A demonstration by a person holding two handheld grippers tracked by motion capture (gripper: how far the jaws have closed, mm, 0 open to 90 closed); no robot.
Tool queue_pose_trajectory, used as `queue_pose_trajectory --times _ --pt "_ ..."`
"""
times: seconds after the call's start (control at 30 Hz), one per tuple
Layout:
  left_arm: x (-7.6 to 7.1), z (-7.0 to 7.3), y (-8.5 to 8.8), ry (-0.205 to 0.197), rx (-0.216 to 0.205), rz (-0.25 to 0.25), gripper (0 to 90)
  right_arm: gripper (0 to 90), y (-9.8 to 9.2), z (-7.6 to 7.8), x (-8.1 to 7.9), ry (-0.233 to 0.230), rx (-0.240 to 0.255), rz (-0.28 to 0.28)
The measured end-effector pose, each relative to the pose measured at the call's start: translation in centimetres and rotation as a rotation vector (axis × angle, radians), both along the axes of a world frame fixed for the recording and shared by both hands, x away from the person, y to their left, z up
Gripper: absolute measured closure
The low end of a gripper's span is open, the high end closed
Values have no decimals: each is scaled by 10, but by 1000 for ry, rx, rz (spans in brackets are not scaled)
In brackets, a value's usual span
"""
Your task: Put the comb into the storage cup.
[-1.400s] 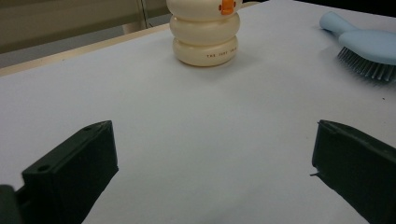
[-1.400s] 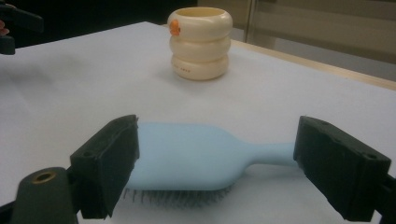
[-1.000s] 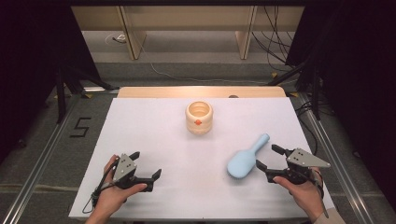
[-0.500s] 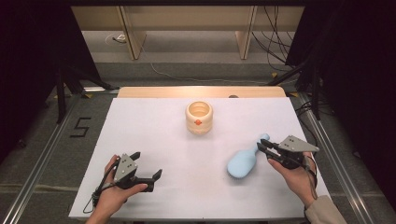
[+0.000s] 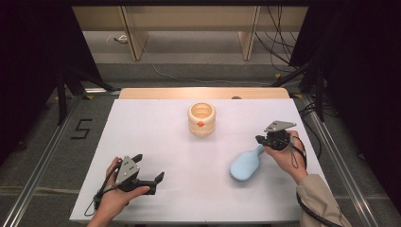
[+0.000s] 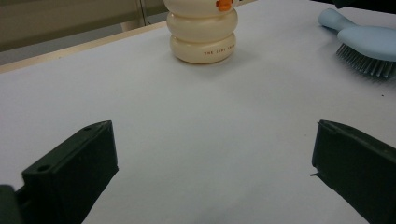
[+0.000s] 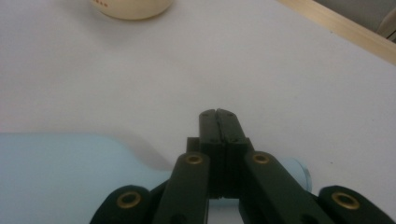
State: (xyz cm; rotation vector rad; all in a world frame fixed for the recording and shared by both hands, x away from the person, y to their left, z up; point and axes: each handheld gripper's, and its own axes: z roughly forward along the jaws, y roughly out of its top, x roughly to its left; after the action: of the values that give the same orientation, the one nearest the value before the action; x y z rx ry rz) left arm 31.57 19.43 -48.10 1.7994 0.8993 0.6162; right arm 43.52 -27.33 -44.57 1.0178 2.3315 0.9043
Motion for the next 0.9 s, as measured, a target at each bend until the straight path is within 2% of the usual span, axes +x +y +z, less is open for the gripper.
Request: queue_pose_trajectory --times 0.03,0.13,0.17,0.27,0.53,0.9 --pt "0 0 0 0 1 0 0 900 0 0 0 0 0 0" --pt "0 0 0 1 2 -1 0 900 3 -4 12 48 -31 -14" --pt "0 0 0 0 1 -1 0 900 3 -4 12 48 -31 -14" --pt "0 0 0 2 4 -2 0 900 4 -8 20 90 -69 -27" --pt "0 -1 -1 3 5 -3 0 900 5 -14 27 131 -106 -38" --pt "0 -1 -1 4 2 -7 0 900 6 -15 31 159 -122 -53"
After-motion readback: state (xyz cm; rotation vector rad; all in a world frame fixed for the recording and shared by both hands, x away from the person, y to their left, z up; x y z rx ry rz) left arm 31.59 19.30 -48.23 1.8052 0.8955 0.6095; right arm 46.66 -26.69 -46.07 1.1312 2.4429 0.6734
